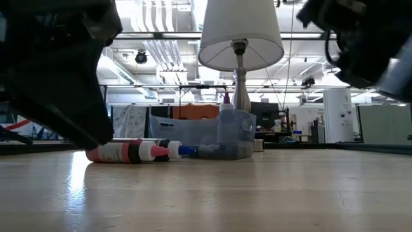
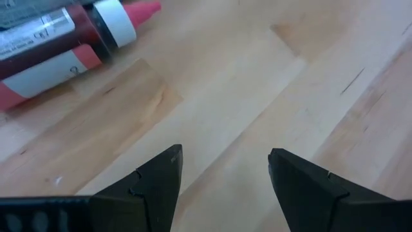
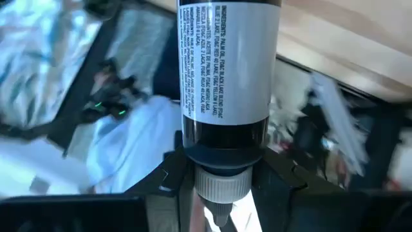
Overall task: Pick & Place food coloring
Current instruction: Put the large black food coloring into the black bin
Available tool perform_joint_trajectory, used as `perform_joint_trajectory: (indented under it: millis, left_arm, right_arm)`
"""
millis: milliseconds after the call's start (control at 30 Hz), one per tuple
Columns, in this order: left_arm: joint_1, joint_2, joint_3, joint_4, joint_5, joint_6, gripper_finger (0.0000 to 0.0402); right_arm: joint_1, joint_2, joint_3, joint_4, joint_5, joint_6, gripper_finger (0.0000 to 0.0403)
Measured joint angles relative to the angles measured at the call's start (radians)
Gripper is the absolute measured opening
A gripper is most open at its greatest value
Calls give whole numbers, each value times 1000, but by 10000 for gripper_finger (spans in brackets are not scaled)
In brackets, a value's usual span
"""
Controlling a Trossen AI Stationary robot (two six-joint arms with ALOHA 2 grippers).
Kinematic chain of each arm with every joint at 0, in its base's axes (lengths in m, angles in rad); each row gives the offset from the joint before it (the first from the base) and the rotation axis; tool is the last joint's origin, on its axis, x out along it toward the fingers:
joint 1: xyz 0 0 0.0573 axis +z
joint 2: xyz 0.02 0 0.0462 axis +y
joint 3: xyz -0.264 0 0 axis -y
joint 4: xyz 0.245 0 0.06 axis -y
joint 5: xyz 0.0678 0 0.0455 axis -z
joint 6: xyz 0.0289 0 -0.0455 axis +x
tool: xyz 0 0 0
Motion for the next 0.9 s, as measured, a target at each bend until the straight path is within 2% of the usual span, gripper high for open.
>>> perform_joint_trajectory:
  millis: [167, 367, 567, 700, 900]
  left_arm:
    - [0, 0, 0, 0, -35, -4, 210]
    - [0, 0, 0, -6, -59, 4, 210]
    - [1, 0, 0, -20, -67, 35, 210]
    - [2, 0, 0, -28, -75, 45, 210]
    - [2, 0, 0, -50, -75, 52, 210]
  right_arm:
    - [51, 30, -25, -200, -43, -79, 109]
    - [155, 45, -64, -240, -77, -54, 132]
    - [210, 40, -89, -281, -88, -49, 121]
    - [225, 40, -111, -283, -87, -34, 119]
    - [225, 40, -133, -279, -87, -37, 139]
